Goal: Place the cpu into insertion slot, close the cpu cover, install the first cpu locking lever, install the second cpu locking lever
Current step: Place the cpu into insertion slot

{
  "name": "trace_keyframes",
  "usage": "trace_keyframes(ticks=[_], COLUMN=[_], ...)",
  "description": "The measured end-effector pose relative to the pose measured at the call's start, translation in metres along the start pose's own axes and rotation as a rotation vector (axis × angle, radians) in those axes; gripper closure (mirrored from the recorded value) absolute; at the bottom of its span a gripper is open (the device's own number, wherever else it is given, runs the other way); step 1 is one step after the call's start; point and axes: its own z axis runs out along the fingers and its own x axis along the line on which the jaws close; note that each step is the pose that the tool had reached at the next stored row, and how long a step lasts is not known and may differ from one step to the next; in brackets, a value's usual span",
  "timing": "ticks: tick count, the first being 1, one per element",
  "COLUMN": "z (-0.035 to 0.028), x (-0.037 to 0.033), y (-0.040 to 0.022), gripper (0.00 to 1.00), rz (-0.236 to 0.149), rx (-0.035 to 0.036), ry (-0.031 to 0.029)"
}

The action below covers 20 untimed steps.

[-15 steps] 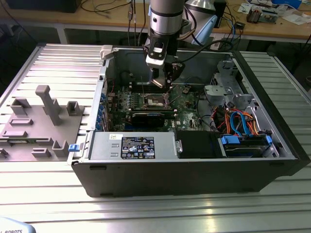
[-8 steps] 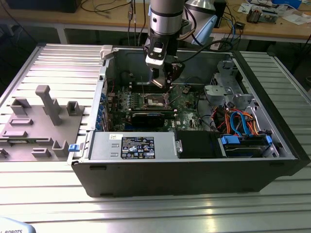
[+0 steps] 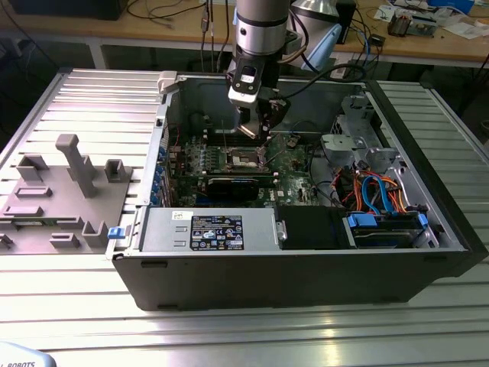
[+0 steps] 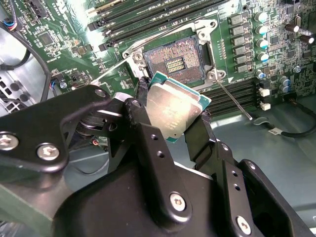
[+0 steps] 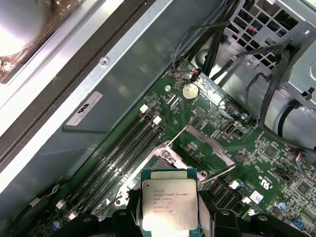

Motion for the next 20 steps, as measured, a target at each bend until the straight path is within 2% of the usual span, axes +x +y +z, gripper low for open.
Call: trace_keyframes(ticks=[20], z=[0.0004], x=[0.0], y=[0.0], gripper=[0.45], rz=[0.03], rx=[-0.0004], ry=[-0.002])
